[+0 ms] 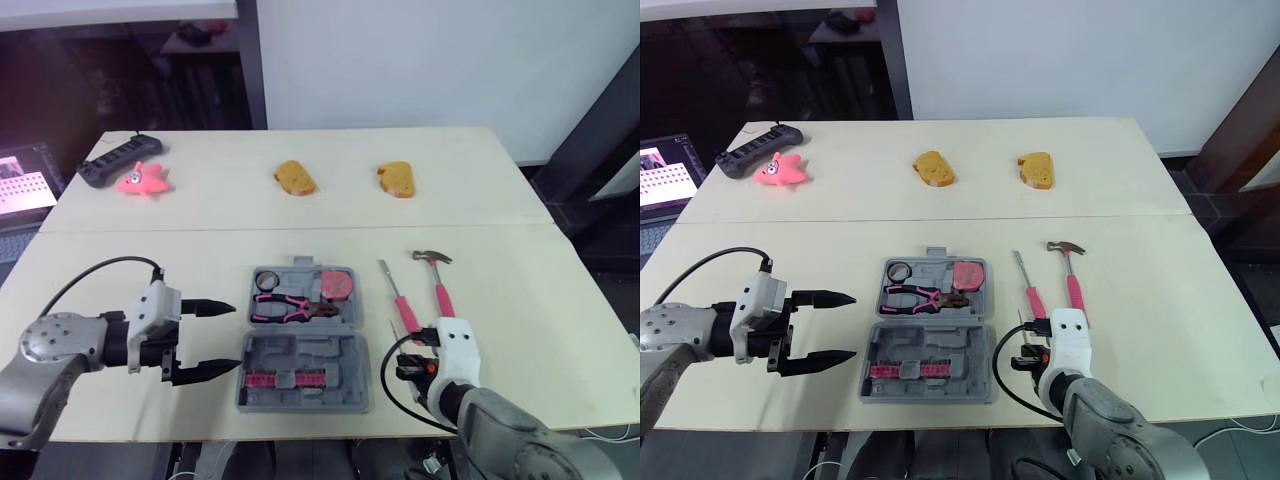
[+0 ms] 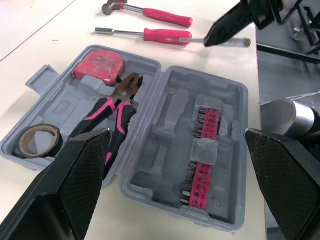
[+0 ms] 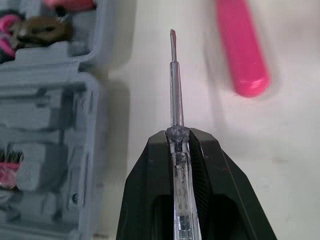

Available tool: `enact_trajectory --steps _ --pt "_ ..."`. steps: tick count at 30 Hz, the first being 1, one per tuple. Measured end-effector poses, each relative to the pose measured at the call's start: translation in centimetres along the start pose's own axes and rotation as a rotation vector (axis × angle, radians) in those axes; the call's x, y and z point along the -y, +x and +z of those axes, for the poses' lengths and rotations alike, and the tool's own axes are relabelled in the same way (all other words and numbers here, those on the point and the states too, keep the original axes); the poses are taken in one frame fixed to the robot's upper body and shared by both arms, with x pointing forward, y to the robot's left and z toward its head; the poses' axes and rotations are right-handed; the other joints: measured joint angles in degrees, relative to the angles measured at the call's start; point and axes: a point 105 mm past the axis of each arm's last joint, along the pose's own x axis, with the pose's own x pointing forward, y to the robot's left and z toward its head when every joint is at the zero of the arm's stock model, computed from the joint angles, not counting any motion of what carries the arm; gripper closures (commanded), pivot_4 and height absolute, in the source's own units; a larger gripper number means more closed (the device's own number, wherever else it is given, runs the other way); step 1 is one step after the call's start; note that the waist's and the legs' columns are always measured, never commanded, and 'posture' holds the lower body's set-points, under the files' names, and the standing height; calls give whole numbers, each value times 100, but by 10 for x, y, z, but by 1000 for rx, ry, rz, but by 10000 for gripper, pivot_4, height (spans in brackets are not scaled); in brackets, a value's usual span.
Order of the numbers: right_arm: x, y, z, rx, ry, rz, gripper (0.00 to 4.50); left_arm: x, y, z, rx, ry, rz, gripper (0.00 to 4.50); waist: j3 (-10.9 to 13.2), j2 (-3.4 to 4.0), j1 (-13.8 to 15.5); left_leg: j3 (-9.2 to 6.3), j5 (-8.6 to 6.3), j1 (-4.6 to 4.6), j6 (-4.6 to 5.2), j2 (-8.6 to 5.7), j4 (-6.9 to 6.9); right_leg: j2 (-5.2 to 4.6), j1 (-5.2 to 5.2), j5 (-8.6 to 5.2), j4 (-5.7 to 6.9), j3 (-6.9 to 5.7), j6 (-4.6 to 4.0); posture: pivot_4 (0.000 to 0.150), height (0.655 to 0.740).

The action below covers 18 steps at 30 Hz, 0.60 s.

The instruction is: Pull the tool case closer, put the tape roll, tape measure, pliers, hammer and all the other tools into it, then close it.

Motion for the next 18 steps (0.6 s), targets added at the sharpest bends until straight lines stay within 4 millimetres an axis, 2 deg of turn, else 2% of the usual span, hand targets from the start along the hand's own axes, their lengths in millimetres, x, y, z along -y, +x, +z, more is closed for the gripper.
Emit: enact_trajectory --steps 4,8,10,12,16,17,18 --pt "5 13 -16 -54 28 -42 44880 1 0 0 -2 -2 -1 0 -1 -2 11 0 0 -2 0 0 -1 -1 0 -1 0 0 0 1500 7400" --pt "4 20 -21 -45 33 -46 44880 1 0 0 -3 2 0 0 -11 -18 -1 1 0 2 0 0 0 0 2 -1 -1 0 -1 1500 7400" --pt "5 21 -23 -37 24 -49 34479 1 0 0 -3 2 1 0 -15 -24 3 0 0 3 0 0 0 0 3 -1 -1 0 -1 1500 7400" --pt "2 22 -24 -30 22 -27 26481 0 0 0 -3 3 3 0 -23 -37 3 0 0 5 0 1 -1 0 5 -1 -1 0 -1 1500 7400" --pt "-2 23 -21 0 35 5 5915 -1 0 0 -3 3 12 0 -39 -61 14 0 0 6 0 0 4 -2 14 -2 -9 0 -4 1500 7400" --pt "-1 23 -20 4 35 11 1767 -1 0 0 -3 2 14 0 -42 -65 25 0 0 5 0 0 5 -2 16 -2 -11 0 -4 1500 7400" --pt "1 21 -16 11 32 16 369 -1 0 0 -4 0 16 0 -42 -66 32 0 0 3 -1 -1 6 -4 17 -2 -12 0 -4 1500 7400"
